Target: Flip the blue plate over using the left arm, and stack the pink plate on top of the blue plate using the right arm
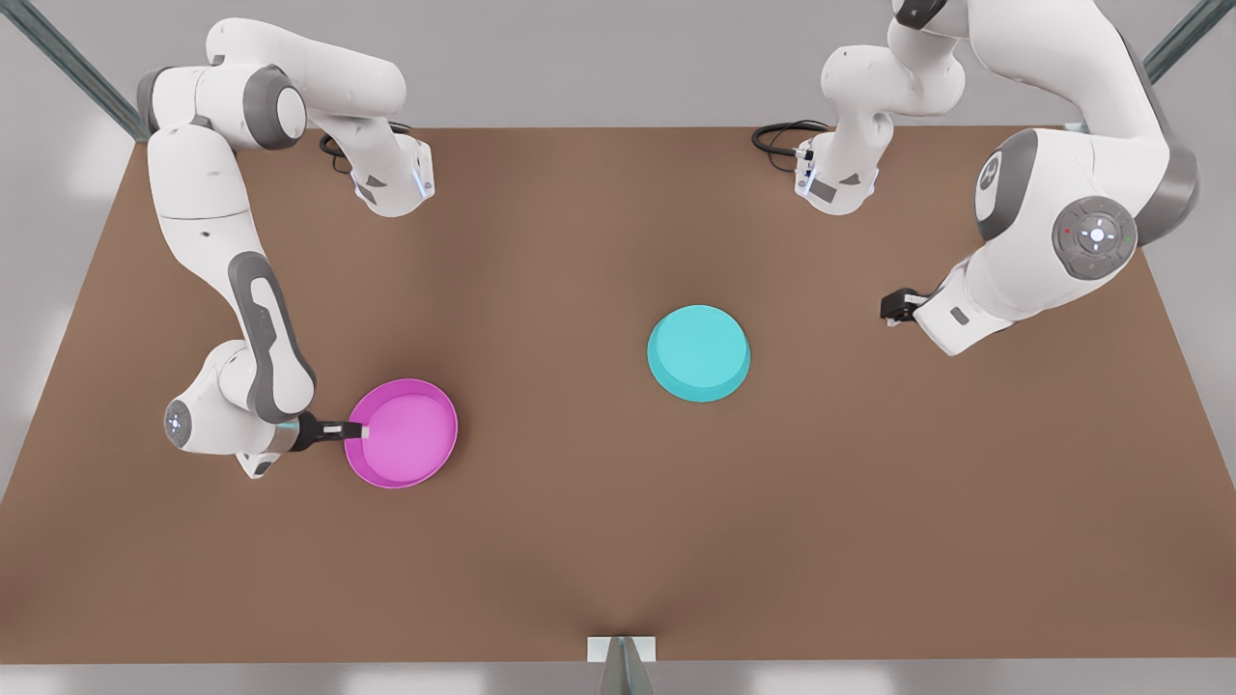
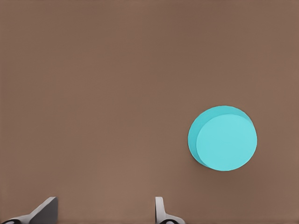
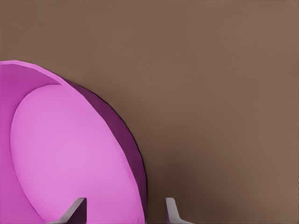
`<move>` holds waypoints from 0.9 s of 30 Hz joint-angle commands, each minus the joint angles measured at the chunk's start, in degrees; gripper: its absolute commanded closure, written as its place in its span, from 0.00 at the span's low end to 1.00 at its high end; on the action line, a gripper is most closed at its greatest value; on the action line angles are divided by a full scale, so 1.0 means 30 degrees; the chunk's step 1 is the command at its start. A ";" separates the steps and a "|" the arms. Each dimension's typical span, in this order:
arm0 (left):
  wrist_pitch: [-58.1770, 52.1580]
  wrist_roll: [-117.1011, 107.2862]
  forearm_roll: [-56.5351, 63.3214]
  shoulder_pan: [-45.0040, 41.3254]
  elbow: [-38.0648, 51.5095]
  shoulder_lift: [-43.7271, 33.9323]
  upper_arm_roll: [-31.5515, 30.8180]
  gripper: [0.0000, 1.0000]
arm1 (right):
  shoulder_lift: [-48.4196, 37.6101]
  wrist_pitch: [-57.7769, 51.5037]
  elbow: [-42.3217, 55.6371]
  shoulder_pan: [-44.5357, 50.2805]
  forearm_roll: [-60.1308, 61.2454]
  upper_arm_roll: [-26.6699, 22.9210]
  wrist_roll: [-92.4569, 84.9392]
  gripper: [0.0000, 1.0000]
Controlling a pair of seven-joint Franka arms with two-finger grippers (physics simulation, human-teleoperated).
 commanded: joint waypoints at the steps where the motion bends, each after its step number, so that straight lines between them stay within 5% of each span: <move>1: 0.0010 0.0000 -0.0020 0.0000 -0.0002 -0.0001 0.0000 0.00 | -0.0001 0.0000 0.0000 0.0000 0.0000 0.0000 -0.0002 0.51; 12: 0.0068 -0.0029 0.0009 0.0000 -0.0002 0.0116 0.0000 0.00 | 0.0527 0.0293 0.0088 0.0029 -0.0029 0.0000 -0.0382 0.49; 16: 0.0127 -0.0059 0.0039 0.0000 -0.0002 0.0146 0.0000 0.00 | 0.0527 0.0293 0.0117 0.0029 -0.0029 0.0000 -0.0382 0.62; 27: 0.0127 -0.0176 0.0039 -0.0029 0.0027 0.0204 0.0000 0.00 | 0.0673 0.0293 0.0147 0.0059 -0.0029 0.0000 -0.0382 0.62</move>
